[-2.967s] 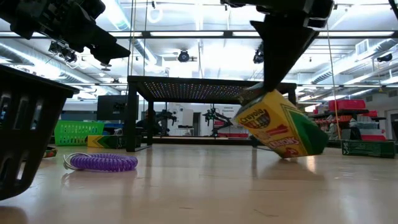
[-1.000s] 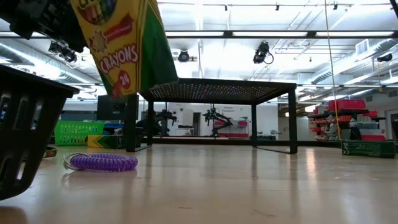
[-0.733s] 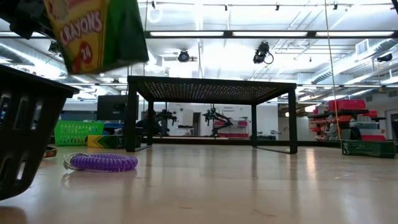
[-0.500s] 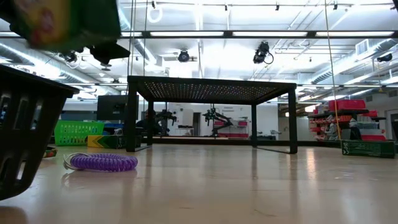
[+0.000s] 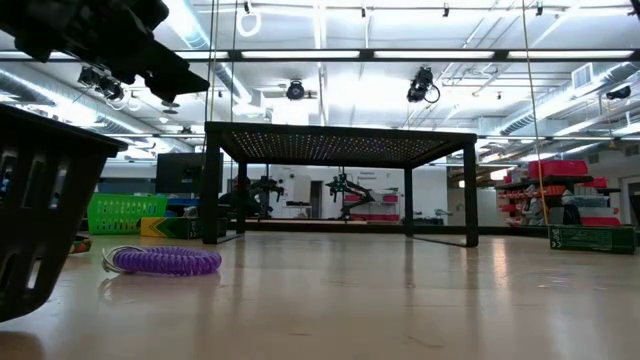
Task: Pick & Place Office Desk Supplies
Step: Put the yellow crayon box into the black bin
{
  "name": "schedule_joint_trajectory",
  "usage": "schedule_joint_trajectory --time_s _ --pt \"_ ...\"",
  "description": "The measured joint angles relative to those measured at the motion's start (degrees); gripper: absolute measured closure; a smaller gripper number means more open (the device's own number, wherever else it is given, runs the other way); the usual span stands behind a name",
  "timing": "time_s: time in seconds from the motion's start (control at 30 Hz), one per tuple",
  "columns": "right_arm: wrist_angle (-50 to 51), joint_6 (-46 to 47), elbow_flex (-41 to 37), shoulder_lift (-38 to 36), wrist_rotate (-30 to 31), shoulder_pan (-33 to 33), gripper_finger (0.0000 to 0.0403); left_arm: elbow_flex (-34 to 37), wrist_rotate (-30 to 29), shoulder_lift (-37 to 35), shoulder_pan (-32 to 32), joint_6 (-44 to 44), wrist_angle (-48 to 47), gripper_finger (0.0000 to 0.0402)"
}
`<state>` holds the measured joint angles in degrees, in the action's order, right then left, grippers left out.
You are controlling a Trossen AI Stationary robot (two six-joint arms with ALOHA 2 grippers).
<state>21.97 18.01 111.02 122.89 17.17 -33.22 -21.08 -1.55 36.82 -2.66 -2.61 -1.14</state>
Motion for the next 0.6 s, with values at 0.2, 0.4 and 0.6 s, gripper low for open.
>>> schedule_joint_trajectory --time_s 0.2,0.4,0.6 --pt "-4.19 -2.50 0.00 0.88 -5.67 1.23 0.0403 0.00 -0.13 -2.55 -0.02 0.03 0.11 0.0141" --pt "-4.30 -2.51 -0.11 2.29 -10.96 2.11 0.0403 0.00 -0.13 -6.03 0.00 0.67 -0.17 0.0141" --pt "-7.85 -3.81 -0.05 3.68 -13.91 2.79 0.0403 0.00 -0.14 -7.90 0.00 1.54 -0.50 0.0141"
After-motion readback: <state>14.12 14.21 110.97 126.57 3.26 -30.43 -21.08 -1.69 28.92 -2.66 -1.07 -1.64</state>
